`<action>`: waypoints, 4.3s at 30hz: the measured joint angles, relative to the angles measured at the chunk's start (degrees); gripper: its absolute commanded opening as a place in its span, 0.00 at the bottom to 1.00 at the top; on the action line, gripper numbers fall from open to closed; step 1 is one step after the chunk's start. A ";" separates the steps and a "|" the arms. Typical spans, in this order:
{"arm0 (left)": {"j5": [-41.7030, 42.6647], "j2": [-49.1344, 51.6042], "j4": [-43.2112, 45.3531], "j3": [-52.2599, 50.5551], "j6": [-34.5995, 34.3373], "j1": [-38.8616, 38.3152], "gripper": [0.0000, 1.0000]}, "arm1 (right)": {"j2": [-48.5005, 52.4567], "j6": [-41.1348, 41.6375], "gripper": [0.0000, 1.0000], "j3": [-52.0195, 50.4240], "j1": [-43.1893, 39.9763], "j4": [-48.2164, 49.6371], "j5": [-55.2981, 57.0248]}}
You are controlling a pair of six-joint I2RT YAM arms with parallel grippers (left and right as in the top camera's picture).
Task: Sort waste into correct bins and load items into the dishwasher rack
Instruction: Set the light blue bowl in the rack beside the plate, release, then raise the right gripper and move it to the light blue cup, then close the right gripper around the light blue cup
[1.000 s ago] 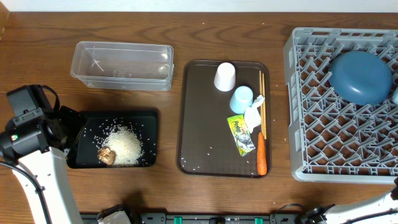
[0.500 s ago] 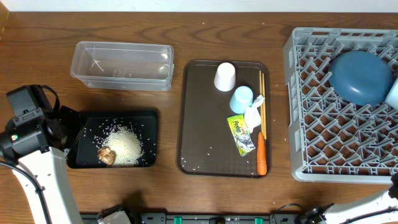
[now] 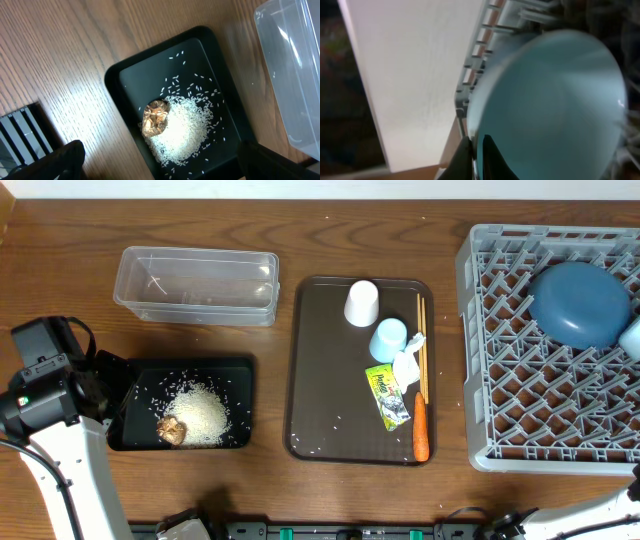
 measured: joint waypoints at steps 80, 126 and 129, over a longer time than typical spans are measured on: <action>0.00 0.00 -0.07 0.00 0.00 0.00 0.98 | -13.25 -2.36 0.84 -13.68 78.95 -10.60 60.28; 0.00 0.00 -0.09 0.00 0.00 0.00 0.98 | -17.16 -7.15 0.99 -14.34 82.40 5.40 58.58; 0.00 0.00 -0.09 0.00 0.00 0.00 0.98 | -14.62 -7.15 0.99 -14.34 82.53 5.16 59.23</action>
